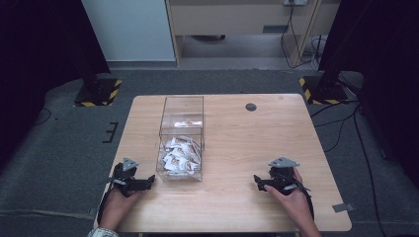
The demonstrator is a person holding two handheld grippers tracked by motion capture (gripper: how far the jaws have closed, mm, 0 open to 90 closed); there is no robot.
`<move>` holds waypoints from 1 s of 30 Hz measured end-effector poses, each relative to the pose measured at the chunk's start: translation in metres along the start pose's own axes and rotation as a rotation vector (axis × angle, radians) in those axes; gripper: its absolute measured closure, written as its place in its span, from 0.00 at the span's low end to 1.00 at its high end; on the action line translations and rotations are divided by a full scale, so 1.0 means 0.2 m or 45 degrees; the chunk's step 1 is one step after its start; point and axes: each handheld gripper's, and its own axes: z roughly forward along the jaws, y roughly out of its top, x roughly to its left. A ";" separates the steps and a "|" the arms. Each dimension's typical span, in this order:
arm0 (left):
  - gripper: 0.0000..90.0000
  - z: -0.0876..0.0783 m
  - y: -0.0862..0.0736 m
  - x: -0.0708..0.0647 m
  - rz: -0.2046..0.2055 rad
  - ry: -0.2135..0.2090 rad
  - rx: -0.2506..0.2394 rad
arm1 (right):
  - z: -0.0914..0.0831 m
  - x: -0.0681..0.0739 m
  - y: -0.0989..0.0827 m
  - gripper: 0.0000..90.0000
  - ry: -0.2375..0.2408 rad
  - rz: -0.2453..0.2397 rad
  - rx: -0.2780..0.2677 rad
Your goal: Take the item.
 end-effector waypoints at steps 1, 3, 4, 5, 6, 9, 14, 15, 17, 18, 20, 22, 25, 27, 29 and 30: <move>0.00 0.00 0.00 0.00 0.000 0.000 0.000 | 0.00 0.00 0.00 0.12 0.000 0.000 0.000; 0.00 0.00 0.00 0.00 0.000 0.000 0.000 | 0.00 0.00 0.01 0.12 0.003 0.002 0.000; 0.00 0.00 0.00 0.00 0.000 0.000 0.000 | 0.00 0.00 0.02 0.13 0.003 -0.002 -0.002; 0.00 0.00 0.00 0.00 0.000 0.000 0.000 | -0.01 0.00 0.02 0.13 0.004 0.004 -0.002; 0.00 0.00 0.00 0.00 0.000 0.000 0.000 | -0.01 0.01 0.03 0.13 0.011 0.028 0.000; 0.00 0.00 0.00 0.00 0.000 0.000 0.000 | -0.02 0.01 0.05 0.14 0.026 0.044 -0.006; 0.00 0.00 0.00 0.00 0.000 0.001 0.000 | -0.02 0.03 0.10 0.15 0.029 0.007 -0.008; 0.00 0.00 0.00 0.00 0.000 0.001 0.000 | -0.02 0.04 0.10 0.16 0.031 0.009 -0.005; 0.00 0.00 0.00 0.00 -0.001 0.001 0.000 | -0.02 0.04 0.11 0.16 0.029 0.003 -0.001; 0.00 0.00 0.00 0.00 -0.001 0.001 0.000 | -0.01 0.04 0.12 0.16 0.032 -0.006 0.004; 0.00 0.00 0.00 0.00 0.000 0.001 0.000 | -0.01 0.04 0.12 0.16 0.031 -0.010 0.009; 0.00 0.00 0.00 0.00 -0.001 0.001 0.000 | -0.01 0.04 0.13 0.17 0.037 -0.012 0.011; 0.00 0.00 0.00 0.00 -0.001 0.001 0.000 | -0.01 0.04 0.14 0.17 0.041 -0.013 0.010; 0.00 0.00 0.00 0.00 -0.001 0.001 0.000 | -0.01 0.05 0.15 0.18 0.044 -0.020 0.012; 0.00 0.00 0.00 0.00 -0.001 0.001 0.000 | -0.02 0.05 0.16 0.18 0.049 -0.025 0.010; 0.00 0.00 0.00 0.00 -0.001 0.001 0.000 | -0.02 0.05 0.16 0.18 0.049 -0.025 0.010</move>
